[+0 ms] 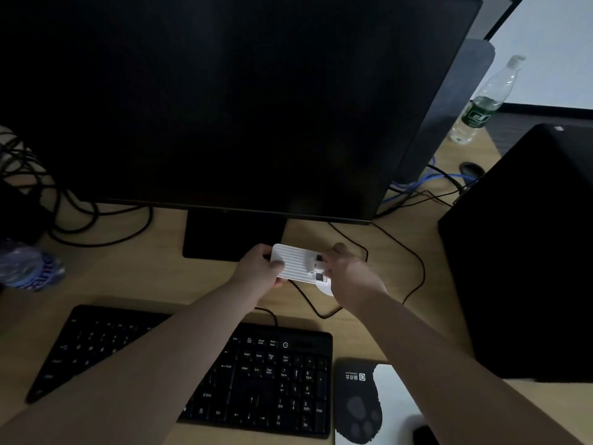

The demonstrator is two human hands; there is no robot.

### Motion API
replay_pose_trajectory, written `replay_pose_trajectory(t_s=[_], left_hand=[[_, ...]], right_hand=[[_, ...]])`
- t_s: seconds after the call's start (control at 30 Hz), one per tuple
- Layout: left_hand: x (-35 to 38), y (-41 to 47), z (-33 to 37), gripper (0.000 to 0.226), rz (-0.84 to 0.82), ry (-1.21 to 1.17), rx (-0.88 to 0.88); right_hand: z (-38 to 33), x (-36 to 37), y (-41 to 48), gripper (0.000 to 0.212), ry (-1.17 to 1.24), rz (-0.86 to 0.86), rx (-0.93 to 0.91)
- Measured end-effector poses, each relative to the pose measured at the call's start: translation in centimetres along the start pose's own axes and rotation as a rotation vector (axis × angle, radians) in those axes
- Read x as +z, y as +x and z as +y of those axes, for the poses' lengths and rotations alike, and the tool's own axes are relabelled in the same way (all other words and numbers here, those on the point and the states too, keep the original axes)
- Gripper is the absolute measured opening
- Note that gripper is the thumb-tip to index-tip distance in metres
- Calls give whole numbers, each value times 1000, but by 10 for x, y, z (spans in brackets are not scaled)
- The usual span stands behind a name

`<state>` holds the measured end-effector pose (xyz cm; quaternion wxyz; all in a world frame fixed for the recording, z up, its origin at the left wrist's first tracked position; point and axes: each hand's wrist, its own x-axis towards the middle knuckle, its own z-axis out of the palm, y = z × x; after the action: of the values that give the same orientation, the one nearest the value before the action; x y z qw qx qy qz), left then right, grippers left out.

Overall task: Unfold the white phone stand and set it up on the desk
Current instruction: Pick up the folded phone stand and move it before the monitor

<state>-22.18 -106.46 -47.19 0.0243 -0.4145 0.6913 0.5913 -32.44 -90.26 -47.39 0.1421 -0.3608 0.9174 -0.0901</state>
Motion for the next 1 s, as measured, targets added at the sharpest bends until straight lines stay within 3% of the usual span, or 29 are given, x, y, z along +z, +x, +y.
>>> replay_pose_trajectory(t_s=[0.2,0.3,0.4,0.5,0.7,1.0], left_hand=[[-6,-7,9,32,47,34,-5],[-25,-12,16,42,165,46,40],[-52,-9,14,63,261,-114,19],[-65,-8,8,68,240,-264,-57],[-51,-13,1,64,184,-316,-50],[-36,-19,2,69,129,-377,-78]], right_hand=[[6,-7,-8,24,174,51,-20],[16,-24,-21,42,356,188,32],[30,-35,-33,52,452,282,121],[39,-34,-40,53,454,263,136],[43,-14,-39,46,435,270,73],[44,11,-30,52,390,222,79]])
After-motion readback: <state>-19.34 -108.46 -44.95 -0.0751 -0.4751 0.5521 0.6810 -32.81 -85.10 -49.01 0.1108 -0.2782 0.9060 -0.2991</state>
